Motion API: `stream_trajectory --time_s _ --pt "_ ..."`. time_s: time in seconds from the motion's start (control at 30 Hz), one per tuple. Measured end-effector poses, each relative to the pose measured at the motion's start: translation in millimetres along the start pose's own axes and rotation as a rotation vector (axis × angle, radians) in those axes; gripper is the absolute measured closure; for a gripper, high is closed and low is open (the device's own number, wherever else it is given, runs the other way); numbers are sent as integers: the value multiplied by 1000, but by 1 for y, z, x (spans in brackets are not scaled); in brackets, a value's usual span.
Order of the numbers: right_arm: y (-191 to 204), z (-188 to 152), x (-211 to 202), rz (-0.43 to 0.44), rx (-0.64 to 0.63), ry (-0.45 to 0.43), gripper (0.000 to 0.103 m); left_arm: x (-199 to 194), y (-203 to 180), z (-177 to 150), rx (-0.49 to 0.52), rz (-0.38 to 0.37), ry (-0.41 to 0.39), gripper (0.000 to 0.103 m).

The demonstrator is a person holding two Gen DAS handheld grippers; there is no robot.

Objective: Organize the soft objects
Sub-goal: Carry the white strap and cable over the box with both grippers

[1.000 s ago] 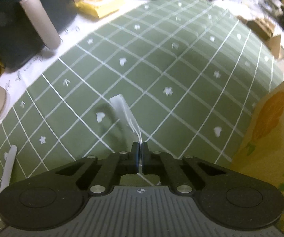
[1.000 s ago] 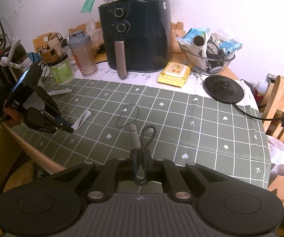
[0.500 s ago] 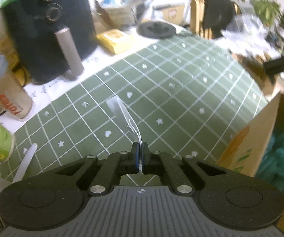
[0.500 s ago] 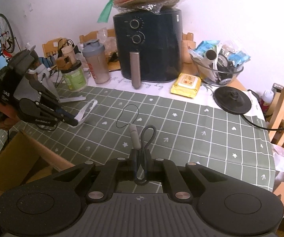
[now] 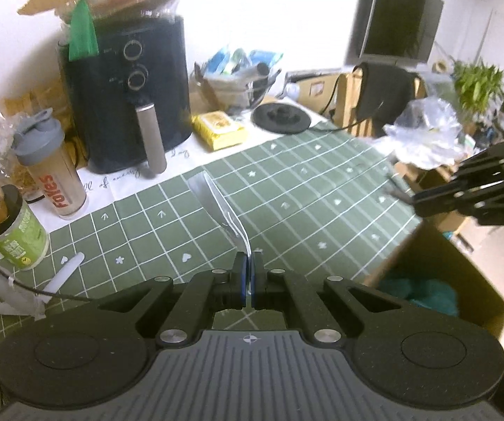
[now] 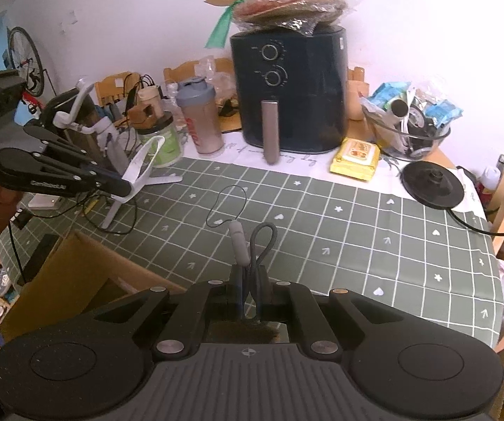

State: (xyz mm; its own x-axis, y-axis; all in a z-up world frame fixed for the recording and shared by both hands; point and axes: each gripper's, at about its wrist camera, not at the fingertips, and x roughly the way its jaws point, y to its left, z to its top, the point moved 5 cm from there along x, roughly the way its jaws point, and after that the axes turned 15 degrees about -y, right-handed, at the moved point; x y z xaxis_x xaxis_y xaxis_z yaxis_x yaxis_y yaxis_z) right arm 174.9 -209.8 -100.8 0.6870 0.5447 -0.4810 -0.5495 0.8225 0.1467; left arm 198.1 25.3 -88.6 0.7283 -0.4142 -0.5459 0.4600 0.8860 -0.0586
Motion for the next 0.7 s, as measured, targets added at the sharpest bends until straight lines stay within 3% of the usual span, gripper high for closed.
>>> stream_trajectory --time_s 0.3,0.7 --pt "16 -2 -13 17 -7 -10 94 -35 -28 -6 -40 -23 -28 101" --pt "38 -9 -32 45 -10 -20 94 -66 -52 -32 -98 -26 13 101"
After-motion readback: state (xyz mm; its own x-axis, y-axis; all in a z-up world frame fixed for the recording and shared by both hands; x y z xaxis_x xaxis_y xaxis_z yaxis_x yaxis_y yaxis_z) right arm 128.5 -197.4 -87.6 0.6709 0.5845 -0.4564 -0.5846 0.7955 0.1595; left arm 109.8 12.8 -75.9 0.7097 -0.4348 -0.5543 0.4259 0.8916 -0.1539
